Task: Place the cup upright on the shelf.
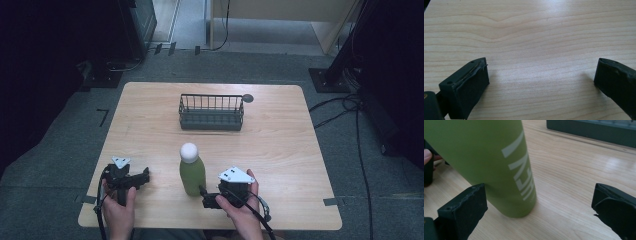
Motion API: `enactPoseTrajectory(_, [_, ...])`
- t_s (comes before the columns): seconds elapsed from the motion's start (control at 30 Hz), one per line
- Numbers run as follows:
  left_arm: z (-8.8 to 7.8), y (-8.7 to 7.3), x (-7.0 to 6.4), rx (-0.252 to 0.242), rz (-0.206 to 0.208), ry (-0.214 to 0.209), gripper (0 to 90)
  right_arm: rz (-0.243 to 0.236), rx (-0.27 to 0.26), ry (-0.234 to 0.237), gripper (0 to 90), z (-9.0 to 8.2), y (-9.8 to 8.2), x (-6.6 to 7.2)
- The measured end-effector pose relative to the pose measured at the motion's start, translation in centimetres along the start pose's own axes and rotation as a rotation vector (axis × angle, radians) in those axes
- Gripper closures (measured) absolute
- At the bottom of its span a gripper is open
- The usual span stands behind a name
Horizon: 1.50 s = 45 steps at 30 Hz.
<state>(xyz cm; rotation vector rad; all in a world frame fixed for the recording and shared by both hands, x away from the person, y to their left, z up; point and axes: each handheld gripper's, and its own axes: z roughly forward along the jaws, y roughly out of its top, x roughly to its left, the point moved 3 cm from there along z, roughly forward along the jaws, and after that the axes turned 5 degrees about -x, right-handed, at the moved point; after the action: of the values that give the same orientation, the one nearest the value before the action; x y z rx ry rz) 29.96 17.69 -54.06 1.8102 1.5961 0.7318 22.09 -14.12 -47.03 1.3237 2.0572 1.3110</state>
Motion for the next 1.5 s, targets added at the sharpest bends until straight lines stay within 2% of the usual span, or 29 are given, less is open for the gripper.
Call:
enactPoseTrajectory(0.2, [0.0, 0.0, 0.0, 0.000, 0.000, 0.000, 0.0, -0.002, -0.003, 0.046, 0.0, 0.6, 0.3, 1.2])
enactPoseTrajectory(0.37, [0.0, 0.0, 0.0, 0.000, 0.000, 0.000, 0.0, -0.010, -0.013, 0.051, 0.0, 0.8, 0.6, 1.9])
enactPoseTrajectory(0.47, [0.0, 0.0, 0.0, 0.000, 0.000, 0.000, 0.0, 0.012, -0.038, 0.062, 0.0, 0.8, 1.0, 2.1])
enactPoseTrajectory(0.67, [0.0, 0.0, 0.0, 0.000, 0.000, -0.001, 0.0, 0.005, -0.034, 0.071, 0.0, 1.6, 1.5, 2.6])
enactPoseTrajectory(0.8, [0.0, 0.0, 0.0, -0.001, 0.000, 0.000, 0.0, 0.002, -0.045, 0.077, 4.0, 2.3, 1.7, 3.0])
enactPoseTrajectory(1.07, [0.0, 0.0, 0.0, 0.000, 0.000, 0.000, 0.0, -0.009, -0.074, 0.079, 13.2, 3.5, 2.1, 3.7])
enactPoseTrajectory(1.23, [0.0, 0.0, 0.0, 0.000, 0.000, 0.000, 0.0, -0.023, -0.086, 0.074, 14.9, 3.7, 2.2, 3.9])
enactPoseTrajectory(1.43, [0.0, 0.0, 0.0, 0.000, 0.000, 0.000, 0.0, -0.085, -0.107, 0.043, 18.8, 3.5, 2.3, 4.1])
enactPoseTrajectory(1.5, [0.0, 0.0, 0.0, 0.001, 0.000, -0.001, 0.0, -0.084, -0.110, 0.040, 19.1, 3.5, 2.3, 4.1])
